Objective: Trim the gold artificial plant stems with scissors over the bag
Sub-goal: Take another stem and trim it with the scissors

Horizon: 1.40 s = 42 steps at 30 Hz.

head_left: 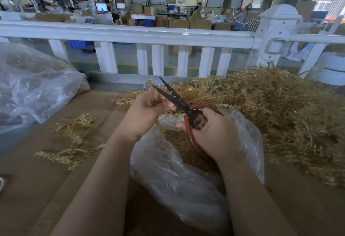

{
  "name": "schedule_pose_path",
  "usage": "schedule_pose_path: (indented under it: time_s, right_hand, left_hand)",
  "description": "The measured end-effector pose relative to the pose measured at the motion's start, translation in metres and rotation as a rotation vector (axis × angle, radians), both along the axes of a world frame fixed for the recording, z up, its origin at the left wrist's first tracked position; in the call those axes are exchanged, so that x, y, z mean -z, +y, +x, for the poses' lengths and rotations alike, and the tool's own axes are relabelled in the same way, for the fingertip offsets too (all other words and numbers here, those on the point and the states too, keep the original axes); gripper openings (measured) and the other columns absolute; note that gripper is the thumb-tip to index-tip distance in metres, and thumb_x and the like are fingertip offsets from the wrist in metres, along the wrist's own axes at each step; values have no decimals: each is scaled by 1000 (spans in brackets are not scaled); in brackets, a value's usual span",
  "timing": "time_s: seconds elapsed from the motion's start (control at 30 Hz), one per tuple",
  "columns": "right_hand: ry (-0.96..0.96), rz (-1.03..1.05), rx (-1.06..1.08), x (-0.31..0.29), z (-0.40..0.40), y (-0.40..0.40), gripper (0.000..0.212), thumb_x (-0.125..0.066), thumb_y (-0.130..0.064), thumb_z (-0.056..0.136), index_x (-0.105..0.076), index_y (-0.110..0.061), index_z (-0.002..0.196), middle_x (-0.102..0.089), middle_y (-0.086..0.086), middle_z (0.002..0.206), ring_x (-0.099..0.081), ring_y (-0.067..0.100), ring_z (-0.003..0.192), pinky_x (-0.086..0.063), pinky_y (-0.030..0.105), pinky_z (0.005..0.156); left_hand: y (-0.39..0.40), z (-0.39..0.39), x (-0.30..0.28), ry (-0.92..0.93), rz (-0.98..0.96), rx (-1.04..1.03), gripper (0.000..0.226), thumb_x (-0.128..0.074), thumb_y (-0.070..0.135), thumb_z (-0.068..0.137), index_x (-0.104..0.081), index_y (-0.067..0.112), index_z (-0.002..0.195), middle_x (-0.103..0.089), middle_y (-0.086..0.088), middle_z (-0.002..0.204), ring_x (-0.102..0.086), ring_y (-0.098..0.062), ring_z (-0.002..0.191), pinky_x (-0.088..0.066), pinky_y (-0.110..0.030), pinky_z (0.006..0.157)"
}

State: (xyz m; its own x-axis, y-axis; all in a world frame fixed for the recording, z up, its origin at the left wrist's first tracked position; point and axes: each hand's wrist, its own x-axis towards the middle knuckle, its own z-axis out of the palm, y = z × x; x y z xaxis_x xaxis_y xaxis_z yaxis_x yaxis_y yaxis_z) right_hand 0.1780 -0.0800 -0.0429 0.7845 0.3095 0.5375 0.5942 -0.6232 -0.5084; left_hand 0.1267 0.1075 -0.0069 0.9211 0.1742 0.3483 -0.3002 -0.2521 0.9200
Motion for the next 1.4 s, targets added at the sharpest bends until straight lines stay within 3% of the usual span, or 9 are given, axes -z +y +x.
schedule_pose_path:
  time_s: [0.1,0.27,0.47,0.67,0.8,0.87,1.0,1.17,1.4]
  right_hand:
    - [36,-1,-14,0,1,0,74,-44,-93,63,-65,-24,80,-66,-14,72,-60,1,69,-57,29,65]
    - [31,-17,-35,1,2,-1,57,-57,-83,70,-64,-28,82,-65,-17,75,-60,0,73,-55,27,65]
    - [43,14,-76,1,0,-1,45,-63,-79,71,-64,-37,87,-60,-22,71,-57,-6,71,-44,13,60]
    - [82,43,-94,1,1,0,42,-67,-77,70,-64,-36,80,-61,-19,66,-58,-3,66,-47,17,59]
    - [105,41,-92,2,2,-1,43,-67,-77,69,-64,-36,81,-62,-22,68,-59,-6,68,-44,13,58]
    - [93,38,-87,2,2,-1,41,-68,-78,69,-62,-38,80,-60,-22,67,-58,-6,66,-42,12,57]
    - [63,28,-80,3,3,-2,47,-65,-80,69,-65,-34,79,-62,-20,66,-60,-4,70,-44,11,55]
    - [79,47,-79,5,4,-1,52,-63,-82,68,-70,-33,85,-66,-19,72,-61,-4,72,-52,16,64]
    - [62,28,-67,-1,0,-2,45,-65,-78,71,-65,-36,89,-63,-24,77,-56,-11,75,-43,7,59]
  left_hand:
    - [2,0,0,3,-12,23,7,-63,1,92,-69,3,89,-69,-11,84,-64,-23,87,-49,-42,94]
    - [3,-3,-2,5,41,89,7,-60,-4,92,-67,-5,94,-66,-8,83,-63,-17,84,-50,-25,83]
    - [4,-3,-2,12,78,152,15,-59,-3,93,-61,-16,100,-63,-18,89,-61,-19,86,-50,-27,88]
    - [5,-3,1,41,13,186,3,-60,-3,91,-62,-2,93,-66,4,78,-63,-9,80,-48,-17,82]
    - [9,-2,0,-17,-166,142,10,-63,13,86,-67,11,95,-71,-2,93,-65,-15,92,-49,-26,89]
    - [11,-2,0,-60,-204,118,13,-61,14,90,-67,6,96,-71,-7,96,-66,-18,93,-49,-29,92]
    - [9,-3,1,-85,-124,52,12,-56,7,97,-68,7,92,-73,1,86,-67,-10,84,-49,-20,83]
    - [8,-3,0,-116,-110,31,11,-63,16,93,-69,9,87,-71,-5,85,-66,-17,86,-51,-31,93]
    - [3,-2,0,-90,-99,39,13,-62,9,94,-72,14,87,-72,-4,83,-65,-22,86,-48,-42,92]
